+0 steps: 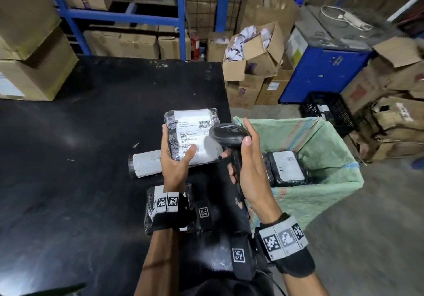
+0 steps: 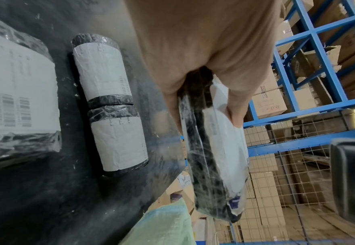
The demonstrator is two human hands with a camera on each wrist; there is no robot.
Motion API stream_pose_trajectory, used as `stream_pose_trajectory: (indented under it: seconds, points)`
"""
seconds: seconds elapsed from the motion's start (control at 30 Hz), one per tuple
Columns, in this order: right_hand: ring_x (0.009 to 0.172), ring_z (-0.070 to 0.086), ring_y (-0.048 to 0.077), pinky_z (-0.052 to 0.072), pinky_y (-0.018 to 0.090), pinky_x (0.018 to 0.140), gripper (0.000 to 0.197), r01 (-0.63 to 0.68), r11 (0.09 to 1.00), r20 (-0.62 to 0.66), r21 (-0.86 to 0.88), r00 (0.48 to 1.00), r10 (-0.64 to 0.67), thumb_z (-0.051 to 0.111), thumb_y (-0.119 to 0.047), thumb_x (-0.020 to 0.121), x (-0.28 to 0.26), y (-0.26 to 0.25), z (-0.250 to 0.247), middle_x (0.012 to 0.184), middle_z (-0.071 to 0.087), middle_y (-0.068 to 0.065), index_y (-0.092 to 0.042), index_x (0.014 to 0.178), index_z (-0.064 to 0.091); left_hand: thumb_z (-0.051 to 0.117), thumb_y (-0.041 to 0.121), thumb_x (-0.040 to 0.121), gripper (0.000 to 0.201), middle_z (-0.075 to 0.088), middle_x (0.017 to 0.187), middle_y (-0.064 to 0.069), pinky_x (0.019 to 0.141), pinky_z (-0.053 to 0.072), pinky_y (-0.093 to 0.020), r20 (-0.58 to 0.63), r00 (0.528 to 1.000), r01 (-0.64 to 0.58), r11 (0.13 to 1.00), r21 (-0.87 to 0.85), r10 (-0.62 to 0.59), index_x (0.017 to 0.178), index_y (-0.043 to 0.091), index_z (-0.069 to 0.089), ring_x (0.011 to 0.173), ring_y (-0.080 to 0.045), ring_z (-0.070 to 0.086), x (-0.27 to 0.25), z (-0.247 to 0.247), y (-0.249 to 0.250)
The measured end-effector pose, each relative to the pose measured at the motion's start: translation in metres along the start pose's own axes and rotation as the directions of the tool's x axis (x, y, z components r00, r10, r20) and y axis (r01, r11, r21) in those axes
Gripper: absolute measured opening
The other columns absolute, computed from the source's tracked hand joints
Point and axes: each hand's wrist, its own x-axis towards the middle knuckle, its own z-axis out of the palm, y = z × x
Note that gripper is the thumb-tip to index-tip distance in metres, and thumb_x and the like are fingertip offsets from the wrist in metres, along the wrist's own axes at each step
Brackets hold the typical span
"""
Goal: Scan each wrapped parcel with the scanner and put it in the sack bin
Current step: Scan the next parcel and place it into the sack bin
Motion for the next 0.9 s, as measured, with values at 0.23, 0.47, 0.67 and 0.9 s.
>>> stream_pose_trajectory:
  seconds: [0.23, 0.47, 0.67, 0.9]
  points:
    - [0.069, 0.053, 0.010, 0.042, 0.025, 0.054, 0.040, -0.013, 1.000, 0.025, 0.003, 1.000, 0.013, 0.025, -0.051, 0.104, -0.002, -0.004, 0.017, 0.103, 0.066, 0.004, -0.055, 0.143, 0.032, 0.073, -0.012, 0.087, 0.096, 0.051, 0.155, -0.003, 0.102, 0.050, -0.017, 0.031, 0.998, -0.061, 0.996, 0.071, 0.059, 0.164, 0.013, 0.021, 0.129, 0.001, 0.059, -0.001, -0.005, -0.005]
    - [0.091, 0.059, -0.014, 0.048, 0.006, 0.070, 0.039, -0.005, 1.000, 0.016, 0.018, 1.000, 0.005, 0.025, -0.037, 0.107, -0.002, -0.005, 0.023, 0.115, 0.060, -0.036, -0.042, 0.145, 0.034, 0.073, -0.011, 0.087, 0.097, 0.051, 0.156, -0.003, 0.102, 0.051, -0.020, 0.027, 0.998, -0.051, 0.996, 0.070, 0.049, 0.164, 0.018, 0.022, 0.133, -0.004, 0.059, 0.002, -0.010, -0.009]
    - [0.080, 0.061, -0.007, 0.049, 0.014, 0.065, 0.039, -0.008, 1.000, 0.014, -0.004, 1.000, 0.008, 0.025, -0.039, 0.107, -0.006, -0.008, 0.027, 0.109, 0.063, -0.033, -0.045, 0.144, 0.034, 0.076, -0.007, 0.087, 0.098, 0.051, 0.157, -0.001, 0.111, 0.050, -0.033, 0.027, 0.999, -0.032, 0.997, 0.077, 0.030, 0.164, 0.022, 0.022, 0.137, -0.011, 0.057, 0.001, -0.015, -0.011]
    - [0.095, 0.066, 0.017, 0.052, 0.034, 0.070, 0.039, -0.003, 1.000, 0.006, -0.006, 1.000, 0.003, 0.027, -0.048, 0.105, -0.006, -0.004, 0.030, 0.119, 0.066, -0.012, -0.052, 0.143, 0.034, 0.078, -0.003, 0.087, 0.098, 0.048, 0.159, 0.000, 0.117, 0.046, -0.042, 0.037, 0.999, -0.021, 0.995, 0.097, 0.017, 0.164, 0.022, 0.023, 0.141, -0.014, 0.053, -0.001, -0.018, -0.014]
